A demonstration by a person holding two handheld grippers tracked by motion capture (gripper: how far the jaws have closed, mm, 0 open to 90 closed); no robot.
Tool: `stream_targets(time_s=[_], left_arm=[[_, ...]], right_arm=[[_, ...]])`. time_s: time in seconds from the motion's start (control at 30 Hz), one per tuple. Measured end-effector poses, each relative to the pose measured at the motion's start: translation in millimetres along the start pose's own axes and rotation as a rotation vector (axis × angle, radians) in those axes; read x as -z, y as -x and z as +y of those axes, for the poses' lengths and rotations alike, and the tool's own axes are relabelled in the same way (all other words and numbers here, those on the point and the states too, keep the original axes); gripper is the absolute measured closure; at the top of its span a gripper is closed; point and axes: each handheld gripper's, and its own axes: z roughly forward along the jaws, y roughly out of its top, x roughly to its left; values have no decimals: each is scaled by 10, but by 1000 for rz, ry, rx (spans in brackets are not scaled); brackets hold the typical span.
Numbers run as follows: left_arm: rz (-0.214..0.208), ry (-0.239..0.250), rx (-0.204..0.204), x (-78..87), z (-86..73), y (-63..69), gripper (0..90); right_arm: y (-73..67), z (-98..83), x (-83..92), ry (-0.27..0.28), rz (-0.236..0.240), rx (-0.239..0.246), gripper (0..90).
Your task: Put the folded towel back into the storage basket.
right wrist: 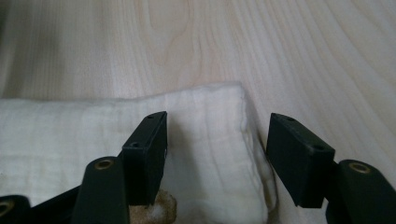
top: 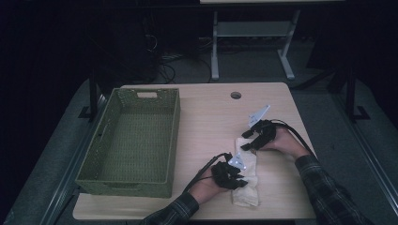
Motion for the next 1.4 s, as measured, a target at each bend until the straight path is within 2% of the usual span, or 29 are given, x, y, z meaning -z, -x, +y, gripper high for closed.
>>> stream_targets(time_s=[0.13, 0.23, 0.33, 0.43, 0.53, 0.77, 0.97, 1.1, 1.27, 1.4], left_arm=[[0, 6, 6, -3, -4, -1, 779], [-1, 7, 10, -4, -4, -4, 779], [-2, 7, 11, -4, -4, -6, 779], [0, 9, 12, -6, -5, -5, 780], [1, 8, 14, -5, -3, -3, 780], [-24, 24, 17, 2, 0, -40, 795], [-26, 64, 12, 118, 58, -25, 798], [-26, 102, 35, 211, 83, -59, 798], [-21, 137, 37, 341, 140, -90, 799], [-11, 146, 38, 467, 209, -87, 798]], right_arm=[[-36, -26, -6, 8, 0, 14, 447], [-76, -42, 3, 14, 1, 38, 543], [-88, -50, 8, 18, 19, 39, 626], [-85, -63, 9, 29, 39, 23, 733], [-93, -82, 10, 39, 55, -4, 769], [-114, -150, 15, 88, 54, -59, 802], [-131, -84, 76, 81, 44, -49, 807], [-130, -31, 160, 103, 35, -37, 807], [-142, 39, 253, 131, 49, -60, 807], [-136, 126, 319, 146, 40, -47, 807]])
